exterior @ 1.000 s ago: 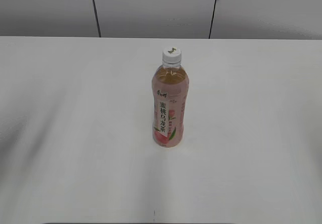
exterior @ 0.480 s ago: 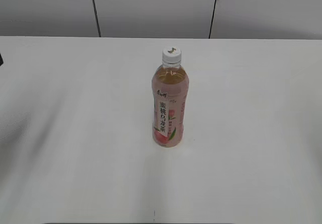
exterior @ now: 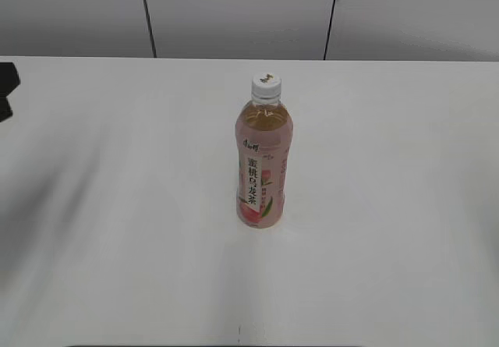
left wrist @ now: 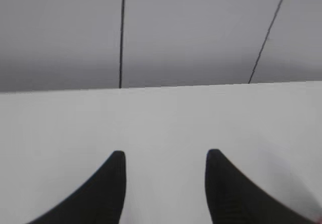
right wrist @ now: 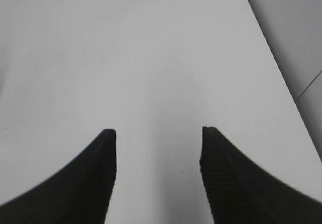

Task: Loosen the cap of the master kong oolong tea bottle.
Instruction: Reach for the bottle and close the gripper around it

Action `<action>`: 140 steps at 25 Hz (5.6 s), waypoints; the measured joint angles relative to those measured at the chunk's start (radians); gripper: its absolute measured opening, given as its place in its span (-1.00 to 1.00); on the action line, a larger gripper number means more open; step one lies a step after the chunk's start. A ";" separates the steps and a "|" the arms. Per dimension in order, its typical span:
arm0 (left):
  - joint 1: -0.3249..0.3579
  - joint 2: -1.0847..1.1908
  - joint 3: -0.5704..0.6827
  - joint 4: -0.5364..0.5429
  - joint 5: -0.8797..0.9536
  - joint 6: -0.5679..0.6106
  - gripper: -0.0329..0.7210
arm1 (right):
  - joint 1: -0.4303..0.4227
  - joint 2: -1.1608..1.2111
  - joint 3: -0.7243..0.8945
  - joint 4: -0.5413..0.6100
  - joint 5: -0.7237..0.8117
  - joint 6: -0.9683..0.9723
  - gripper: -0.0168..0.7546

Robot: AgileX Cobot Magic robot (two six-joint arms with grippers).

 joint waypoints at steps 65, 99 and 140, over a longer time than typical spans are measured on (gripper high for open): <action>-0.180 0.950 -0.081 0.677 -0.872 -0.089 0.24 | 0.000 0.001 0.000 0.039 -0.038 0.000 0.11; -0.278 1.122 -0.422 0.668 -0.878 -0.089 0.61 | 0.000 0.001 0.000 0.045 -0.036 0.000 0.11; -0.282 1.062 -0.512 0.845 -0.707 -0.124 0.15 | 0.065 0.735 -0.585 0.762 0.368 -0.455 -0.06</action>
